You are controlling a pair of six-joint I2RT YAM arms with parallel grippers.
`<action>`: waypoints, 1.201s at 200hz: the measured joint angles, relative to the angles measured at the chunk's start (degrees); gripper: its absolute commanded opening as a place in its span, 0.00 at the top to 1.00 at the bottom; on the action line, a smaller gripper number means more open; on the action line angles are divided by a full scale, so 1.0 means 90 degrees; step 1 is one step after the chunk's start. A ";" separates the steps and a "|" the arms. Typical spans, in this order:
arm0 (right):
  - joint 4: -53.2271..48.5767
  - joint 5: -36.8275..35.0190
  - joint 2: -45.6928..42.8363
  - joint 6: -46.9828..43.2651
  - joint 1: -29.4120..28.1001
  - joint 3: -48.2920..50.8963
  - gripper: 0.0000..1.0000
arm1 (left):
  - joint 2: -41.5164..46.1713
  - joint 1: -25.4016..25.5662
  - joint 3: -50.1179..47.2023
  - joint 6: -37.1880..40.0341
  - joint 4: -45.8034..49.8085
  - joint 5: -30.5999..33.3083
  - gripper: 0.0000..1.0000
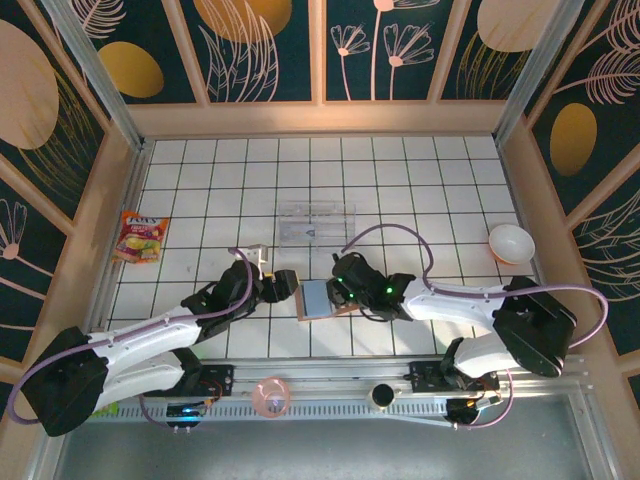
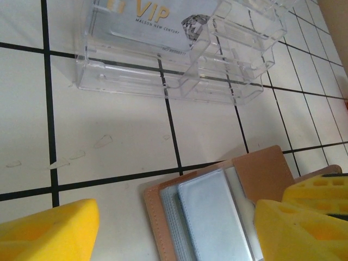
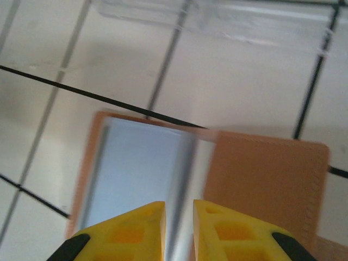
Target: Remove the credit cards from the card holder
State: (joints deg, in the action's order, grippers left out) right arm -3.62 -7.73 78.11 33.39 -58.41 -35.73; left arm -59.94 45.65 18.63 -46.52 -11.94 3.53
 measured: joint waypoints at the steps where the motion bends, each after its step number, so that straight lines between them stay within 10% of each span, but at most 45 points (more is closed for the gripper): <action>1: 0.0002 0.0000 0.0002 0.0007 0.0010 0.0012 0.81 | 0.0000 0.0000 -0.0002 0.0000 0.0000 0.0000 0.25; 112: 0.0962 0.0058 0.0466 0.0549 0.0398 0.0719 0.92 | -0.0495 -0.0029 -0.0338 -0.0063 -0.0585 -0.0457 0.22; 195: 0.1387 0.0083 0.0510 0.0716 0.0447 0.0865 0.95 | -0.1722 -0.0041 -0.0359 -0.0039 -0.1574 -0.1139 0.39; 240: 0.1256 0.0104 0.0338 0.0415 0.0267 0.0835 0.64 | -0.1744 -0.0058 -0.0226 -0.0049 -0.1455 -0.1151 0.31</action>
State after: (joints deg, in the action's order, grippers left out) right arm 7.68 -6.79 81.14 37.12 -56.01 -28.21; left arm -75.64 45.12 16.60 -46.96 -25.04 -6.83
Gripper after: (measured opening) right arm 0.278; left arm 0.651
